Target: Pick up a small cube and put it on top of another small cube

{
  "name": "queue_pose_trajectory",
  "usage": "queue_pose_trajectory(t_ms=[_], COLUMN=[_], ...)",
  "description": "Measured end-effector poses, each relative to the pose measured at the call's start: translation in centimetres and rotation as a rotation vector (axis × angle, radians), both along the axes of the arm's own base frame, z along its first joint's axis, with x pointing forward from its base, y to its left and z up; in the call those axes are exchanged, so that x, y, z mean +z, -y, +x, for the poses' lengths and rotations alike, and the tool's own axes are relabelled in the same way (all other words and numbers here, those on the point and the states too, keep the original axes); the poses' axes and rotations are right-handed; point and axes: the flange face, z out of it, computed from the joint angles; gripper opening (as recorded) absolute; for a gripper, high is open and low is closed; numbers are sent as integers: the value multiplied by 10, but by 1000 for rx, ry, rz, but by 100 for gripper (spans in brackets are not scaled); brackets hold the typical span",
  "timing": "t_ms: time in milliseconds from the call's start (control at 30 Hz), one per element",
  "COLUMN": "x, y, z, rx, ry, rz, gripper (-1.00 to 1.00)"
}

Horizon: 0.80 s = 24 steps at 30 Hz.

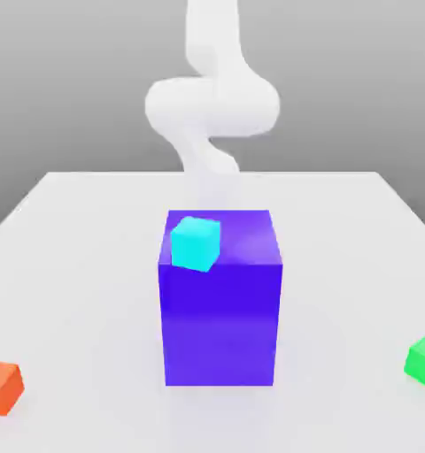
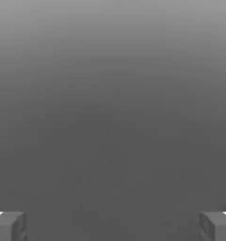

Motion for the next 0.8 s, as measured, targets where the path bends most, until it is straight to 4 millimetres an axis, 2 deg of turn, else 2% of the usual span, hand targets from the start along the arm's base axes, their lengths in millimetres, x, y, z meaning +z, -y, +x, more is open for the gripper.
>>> queue_pose_trajectory(t_ms=[200,400,600,800], x=[-65,-142,-231,-327], y=[-44,-92,-145,-195], z=[70,123,156,170], rx=[-40,-73,-97,-131], ry=[-136,-263,-389,-514], rz=[14,26,38,54], gripper=[0,0,0,0])
